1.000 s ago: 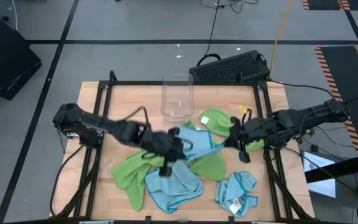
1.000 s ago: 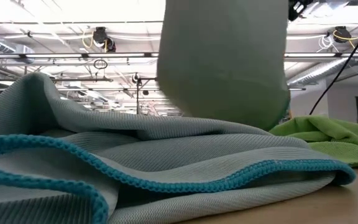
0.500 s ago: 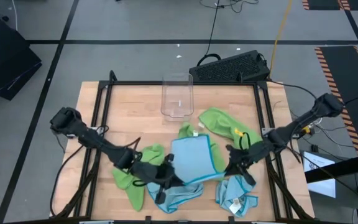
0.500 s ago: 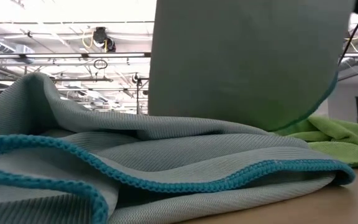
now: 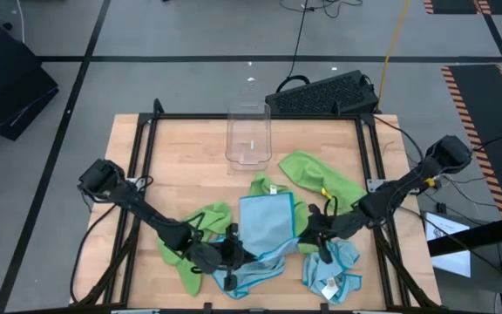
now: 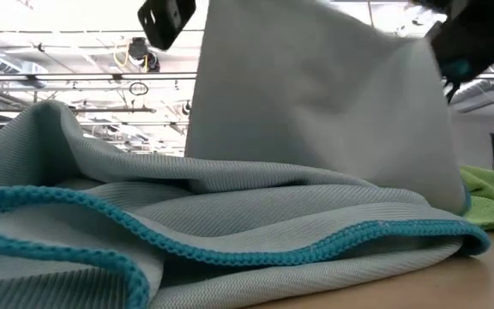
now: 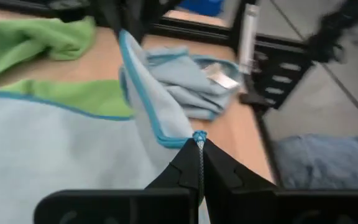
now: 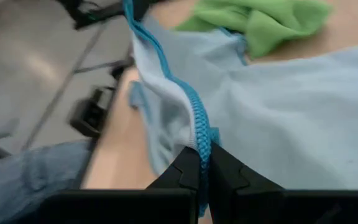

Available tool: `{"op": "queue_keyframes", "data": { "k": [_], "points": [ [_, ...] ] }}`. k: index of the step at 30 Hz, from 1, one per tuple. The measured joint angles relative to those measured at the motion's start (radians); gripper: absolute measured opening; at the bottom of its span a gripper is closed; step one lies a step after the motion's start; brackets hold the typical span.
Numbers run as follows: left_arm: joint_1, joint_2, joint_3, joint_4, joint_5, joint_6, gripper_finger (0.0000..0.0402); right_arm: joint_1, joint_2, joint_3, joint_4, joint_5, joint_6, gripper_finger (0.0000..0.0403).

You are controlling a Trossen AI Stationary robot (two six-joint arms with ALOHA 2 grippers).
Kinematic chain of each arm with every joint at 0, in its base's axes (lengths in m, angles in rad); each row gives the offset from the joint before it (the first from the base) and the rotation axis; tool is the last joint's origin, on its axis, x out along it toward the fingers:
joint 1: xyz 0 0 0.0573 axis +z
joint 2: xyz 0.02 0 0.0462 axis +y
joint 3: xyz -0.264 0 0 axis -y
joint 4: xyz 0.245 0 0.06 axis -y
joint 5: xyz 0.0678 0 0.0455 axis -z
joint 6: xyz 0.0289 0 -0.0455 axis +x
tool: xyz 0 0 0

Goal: Fold microfiber towels
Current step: Fold the top left blue towel

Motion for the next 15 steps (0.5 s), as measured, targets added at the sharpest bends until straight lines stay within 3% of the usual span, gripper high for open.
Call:
{"op": "queue_keyframes", "data": {
  "k": [9, 15],
  "points": [
    [0.046, 0.004, 0.000, -0.212, -0.177, -0.105, 0.0006, -0.107, 0.048, 0.000, -0.002, 0.028, -0.020, 0.0004],
    [0.118, 0.004, 0.000, -0.317, -0.214, -0.141, 0.0009, -0.154, 0.047, 0.000, -0.074, 0.077, -0.020, 0.0004]
  ]
}}
